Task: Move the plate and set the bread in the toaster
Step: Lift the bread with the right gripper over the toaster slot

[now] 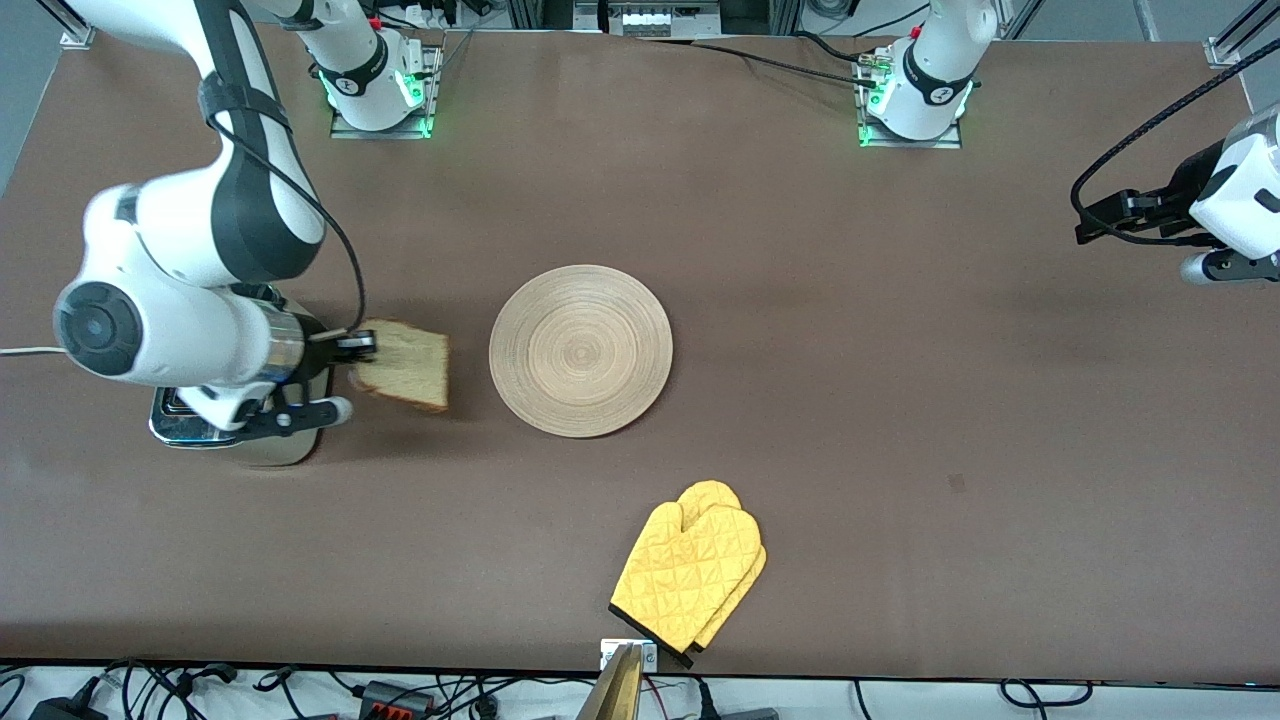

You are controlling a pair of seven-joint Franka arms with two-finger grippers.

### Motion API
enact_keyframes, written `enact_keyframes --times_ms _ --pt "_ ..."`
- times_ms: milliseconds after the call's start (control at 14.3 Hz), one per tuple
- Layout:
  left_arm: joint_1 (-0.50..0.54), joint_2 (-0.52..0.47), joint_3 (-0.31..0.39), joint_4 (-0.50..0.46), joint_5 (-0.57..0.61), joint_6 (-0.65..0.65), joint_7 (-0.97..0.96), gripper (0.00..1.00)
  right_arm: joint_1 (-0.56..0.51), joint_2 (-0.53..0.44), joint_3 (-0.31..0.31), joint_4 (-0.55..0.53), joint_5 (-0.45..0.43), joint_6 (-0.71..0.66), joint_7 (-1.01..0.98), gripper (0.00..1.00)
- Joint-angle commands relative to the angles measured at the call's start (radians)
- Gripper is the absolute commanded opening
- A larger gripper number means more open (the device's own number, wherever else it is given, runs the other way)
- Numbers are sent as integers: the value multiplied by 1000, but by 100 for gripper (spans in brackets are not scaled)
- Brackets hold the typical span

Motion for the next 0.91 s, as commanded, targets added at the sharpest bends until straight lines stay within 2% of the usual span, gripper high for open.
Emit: enact_keyframes --times_ms 0,210,421,561,841 --pt "-42 -16 21 -2 8 -7 -7 100 0 -42 -12 32 -193 -53 29 0" --pt "-39 -14 11 1 7 -6 -7 100 13 -49 -96 38 -292 -120 23 0" --pt "-38 -12 6 1 -2 28 9 100 -3 -104 -107 32 -384 -168 9 0" --pt "-42 -14 1 1 -2 66 9 100 -12 -87 -112 28 -422 -203 29 0" --pt "-47 -9 -17 15 2 80 3 100 -16 -26 -114 6 -427 -195 88 0"
